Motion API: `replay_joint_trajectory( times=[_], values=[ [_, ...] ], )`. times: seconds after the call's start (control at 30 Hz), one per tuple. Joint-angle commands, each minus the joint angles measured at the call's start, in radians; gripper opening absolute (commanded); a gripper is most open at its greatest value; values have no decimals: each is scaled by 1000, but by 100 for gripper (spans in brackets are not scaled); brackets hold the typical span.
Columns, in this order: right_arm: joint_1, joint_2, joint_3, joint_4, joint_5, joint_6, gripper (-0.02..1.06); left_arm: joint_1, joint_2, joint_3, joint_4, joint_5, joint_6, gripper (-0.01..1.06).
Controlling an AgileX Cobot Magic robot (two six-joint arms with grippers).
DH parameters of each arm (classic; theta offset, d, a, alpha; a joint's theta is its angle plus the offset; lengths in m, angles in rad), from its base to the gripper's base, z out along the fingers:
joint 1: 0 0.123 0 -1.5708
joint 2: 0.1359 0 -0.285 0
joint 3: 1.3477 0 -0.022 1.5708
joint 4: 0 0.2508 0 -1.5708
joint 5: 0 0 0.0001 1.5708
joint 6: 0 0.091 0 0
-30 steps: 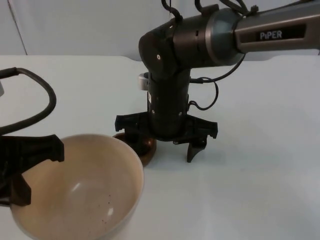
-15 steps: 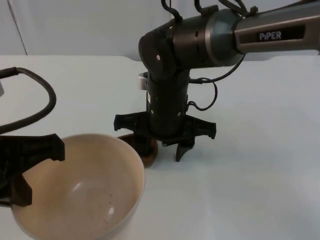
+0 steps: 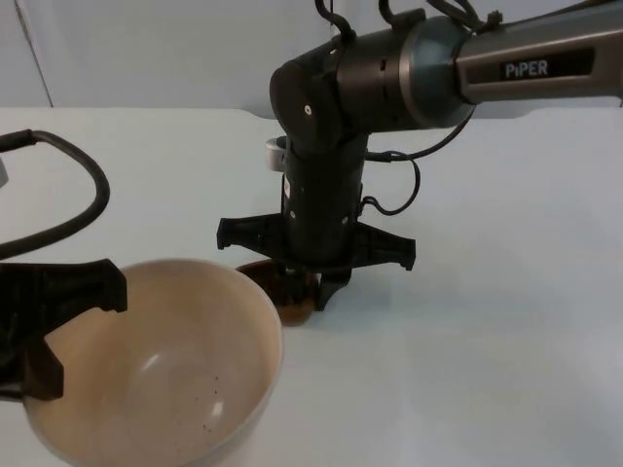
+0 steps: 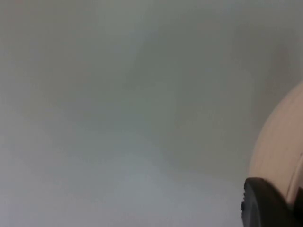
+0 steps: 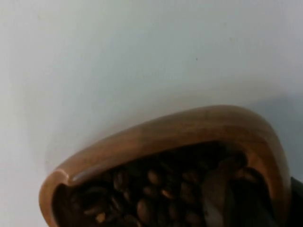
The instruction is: Pick up the bowl with the left hand and pour the coffee beans from the cup into the bowl with the right hand.
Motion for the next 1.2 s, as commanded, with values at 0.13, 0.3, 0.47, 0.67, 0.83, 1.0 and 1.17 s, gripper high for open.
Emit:
replay_joint_trajectory(
  times=[0.13, 0.3, 0.47, 0.67, 0.83, 1.0, 1.17],
  values=[
    [5, 8, 1, -14, 41, -35, 0, 3, -8, 4, -11, -28, 29, 0],
    [-13, -13, -1, -12, 68, -98, 0, 3, -8, 4, -11, -44, 48, 0],
    [-45, -44, -1, -7, 97, -161, 0, 3, -8, 4, -11, -49, 49, 0],
    [-81, -105, -1, 6, 109, -254, 0, 3, -8, 4, -11, -58, 49, 0],
    [-116, -173, -1, 6, 111, -332, 0, 3, -6, 4, -11, -61, 52, 0],
    [-140, -228, -1, 13, 112, -410, 0, 3, 19, 0, -20, -71, 79, 0],
    [-172, -317, -1, 20, 133, -553, 0, 3, 75, -16, -20, -73, 81, 0]
  ],
)
